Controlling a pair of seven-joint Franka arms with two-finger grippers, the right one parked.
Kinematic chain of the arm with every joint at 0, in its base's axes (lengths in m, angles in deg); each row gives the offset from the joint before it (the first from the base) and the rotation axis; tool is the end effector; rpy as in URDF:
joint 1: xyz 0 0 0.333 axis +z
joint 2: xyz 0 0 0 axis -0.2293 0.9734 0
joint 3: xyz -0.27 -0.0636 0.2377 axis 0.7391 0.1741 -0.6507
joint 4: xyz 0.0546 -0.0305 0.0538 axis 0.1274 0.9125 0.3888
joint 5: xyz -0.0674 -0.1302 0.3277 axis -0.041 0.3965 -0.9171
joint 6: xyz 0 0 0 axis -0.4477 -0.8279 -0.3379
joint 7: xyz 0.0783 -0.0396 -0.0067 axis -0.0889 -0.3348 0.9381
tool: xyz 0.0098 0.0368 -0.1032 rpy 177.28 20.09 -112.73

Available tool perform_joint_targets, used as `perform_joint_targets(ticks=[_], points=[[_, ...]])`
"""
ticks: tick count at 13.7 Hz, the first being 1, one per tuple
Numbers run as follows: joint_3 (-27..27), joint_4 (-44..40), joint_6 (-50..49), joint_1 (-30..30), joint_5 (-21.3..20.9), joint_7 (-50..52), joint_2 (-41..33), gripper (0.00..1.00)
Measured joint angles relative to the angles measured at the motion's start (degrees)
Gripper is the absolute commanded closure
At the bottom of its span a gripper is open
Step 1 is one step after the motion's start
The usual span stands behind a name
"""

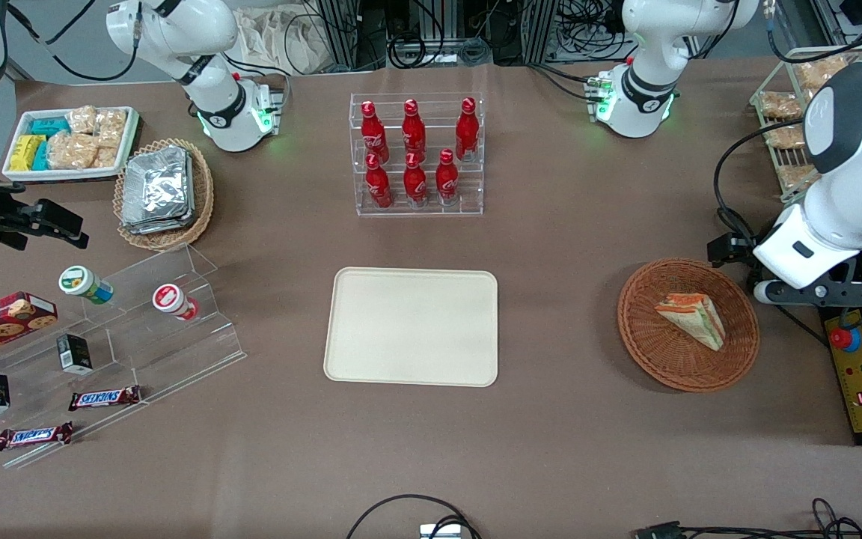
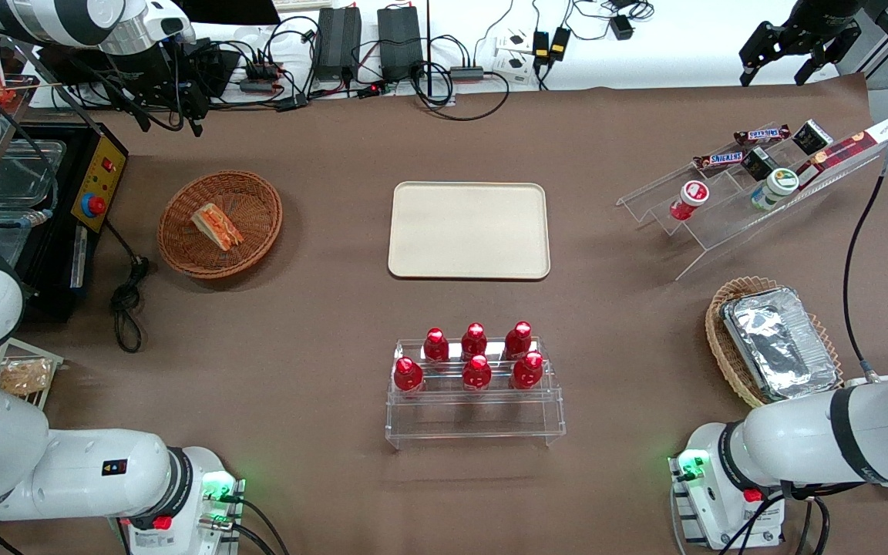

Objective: Place sandwich from basket to tray
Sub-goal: 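Lower the open left gripper over the sandwich in the wicker basket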

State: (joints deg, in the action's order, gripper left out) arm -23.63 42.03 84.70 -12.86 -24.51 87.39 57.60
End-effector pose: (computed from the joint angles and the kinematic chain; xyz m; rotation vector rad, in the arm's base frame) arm 0.5624 -0.0520 0.5785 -3.0496 0.1241 0.1945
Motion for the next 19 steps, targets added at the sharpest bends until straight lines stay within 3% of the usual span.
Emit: perform_joint_targets(ticks=[8, 10, 15, 19], points=[[-0.1, -1.7, -0.7, 0.0, 0.0, 2.0, 0.1, 0.0], [-0.2, -1.3, 0.2, 0.2, 0.0, 9.6, 1.0, 0.0], [-0.3, 4.4, 10.5, 0.3, 0.0, 41.7, 4.7, 0.0], [-0.9, 8.5, 18.0, 1.2, 0.0, 50.4, 9.0, 0.0]])
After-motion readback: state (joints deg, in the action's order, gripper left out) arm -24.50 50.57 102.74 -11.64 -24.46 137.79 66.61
